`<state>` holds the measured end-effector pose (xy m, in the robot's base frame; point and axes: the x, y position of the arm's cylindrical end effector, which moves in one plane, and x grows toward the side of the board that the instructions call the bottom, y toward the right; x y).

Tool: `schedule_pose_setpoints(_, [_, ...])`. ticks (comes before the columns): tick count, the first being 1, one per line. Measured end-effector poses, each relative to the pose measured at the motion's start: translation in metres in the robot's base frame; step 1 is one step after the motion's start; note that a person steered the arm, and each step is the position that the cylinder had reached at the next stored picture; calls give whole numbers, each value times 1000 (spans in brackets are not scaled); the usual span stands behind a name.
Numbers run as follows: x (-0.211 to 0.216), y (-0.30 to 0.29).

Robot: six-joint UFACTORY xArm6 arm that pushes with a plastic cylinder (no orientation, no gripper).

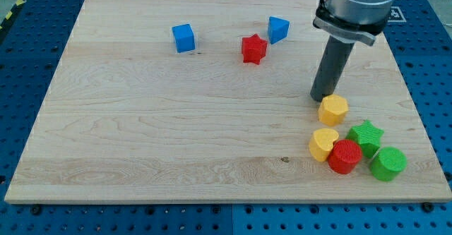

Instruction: Push the red star closer to the yellow heart

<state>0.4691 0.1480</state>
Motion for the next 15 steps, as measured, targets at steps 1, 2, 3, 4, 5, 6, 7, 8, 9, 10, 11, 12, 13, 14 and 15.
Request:
schedule_pose_setpoints(1, [16,5])
schedule_pose_setpoints(2, [4,-28])
schedule_pose_setpoints(3, [-31,-112])
schedule_pose_setpoints(4, [-76,-195])
schedule_pose_setpoints(5, [-119,-216])
schedule_pose_setpoints(6, [-135,-211])
schedule_pose_setpoints(7, [-139,-203])
schedule_pose_setpoints(8, [-141,-170])
schedule_pose_setpoints(9, [-141,-136])
schedule_pose_setpoints(10, [-139,-122])
schedule_pose_setpoints(11, [-122,-122])
schedule_pose_setpoints(12, [-99,-102])
schedule_pose_setpoints(13, [-78,-75])
schedule_pose_setpoints(14, [-57,-49])
schedule_pose_setpoints(15, [-44,-20])
